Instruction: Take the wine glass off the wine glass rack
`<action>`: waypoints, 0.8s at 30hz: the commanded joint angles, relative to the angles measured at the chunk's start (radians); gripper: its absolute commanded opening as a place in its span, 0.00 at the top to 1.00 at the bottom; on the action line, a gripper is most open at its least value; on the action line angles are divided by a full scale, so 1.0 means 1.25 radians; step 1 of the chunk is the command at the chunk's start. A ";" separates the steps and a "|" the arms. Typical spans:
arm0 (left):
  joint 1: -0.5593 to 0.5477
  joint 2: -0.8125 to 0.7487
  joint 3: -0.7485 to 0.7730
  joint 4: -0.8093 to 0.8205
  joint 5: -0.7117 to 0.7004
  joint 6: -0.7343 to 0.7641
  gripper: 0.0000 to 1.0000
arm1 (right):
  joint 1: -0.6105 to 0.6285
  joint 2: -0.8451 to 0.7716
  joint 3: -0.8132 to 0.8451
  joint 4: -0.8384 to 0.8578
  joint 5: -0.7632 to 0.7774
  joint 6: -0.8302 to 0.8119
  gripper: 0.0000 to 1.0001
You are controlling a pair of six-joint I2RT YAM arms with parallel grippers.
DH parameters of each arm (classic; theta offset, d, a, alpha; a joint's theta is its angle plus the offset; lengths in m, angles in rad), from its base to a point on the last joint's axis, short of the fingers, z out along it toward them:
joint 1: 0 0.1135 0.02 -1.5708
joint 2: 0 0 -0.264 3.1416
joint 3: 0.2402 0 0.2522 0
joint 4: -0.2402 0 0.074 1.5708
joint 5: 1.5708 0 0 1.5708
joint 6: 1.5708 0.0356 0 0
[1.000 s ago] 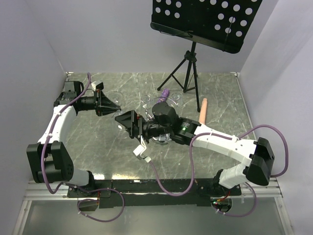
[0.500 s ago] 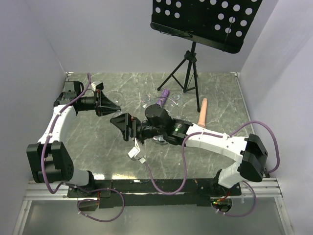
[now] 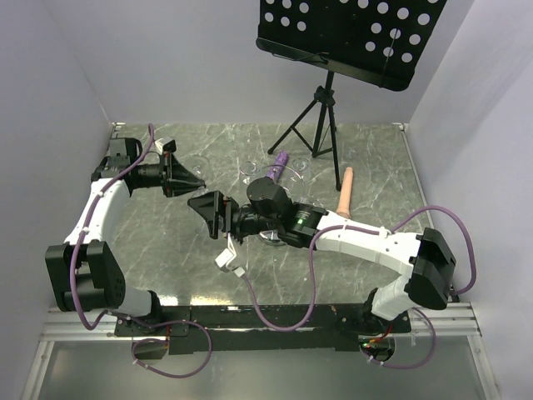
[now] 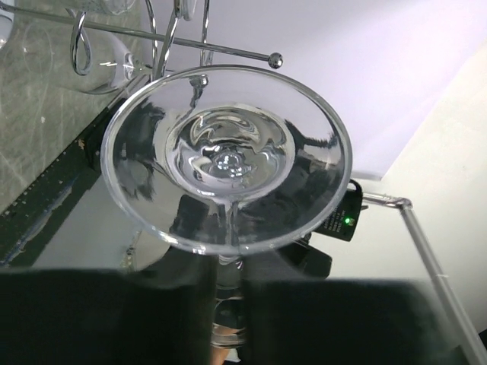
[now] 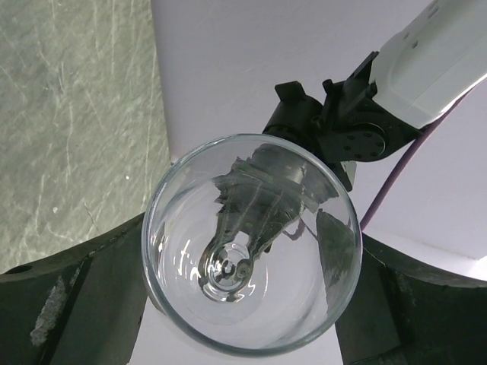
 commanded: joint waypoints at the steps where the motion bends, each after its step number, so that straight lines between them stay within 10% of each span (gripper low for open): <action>1: 0.004 -0.019 0.003 0.046 0.131 -0.043 0.70 | 0.000 -0.005 0.022 0.075 0.022 -0.018 0.35; 4: 0.021 -0.017 0.011 0.061 0.124 -0.056 0.34 | -0.005 -0.006 0.027 0.095 0.032 -0.008 0.37; 7: 0.057 -0.010 0.038 0.048 0.123 -0.046 0.22 | -0.012 -0.001 0.042 0.126 0.043 0.015 0.38; 24: 0.211 0.056 0.055 0.023 0.094 0.004 0.21 | -0.107 -0.040 0.225 0.179 0.211 0.262 0.42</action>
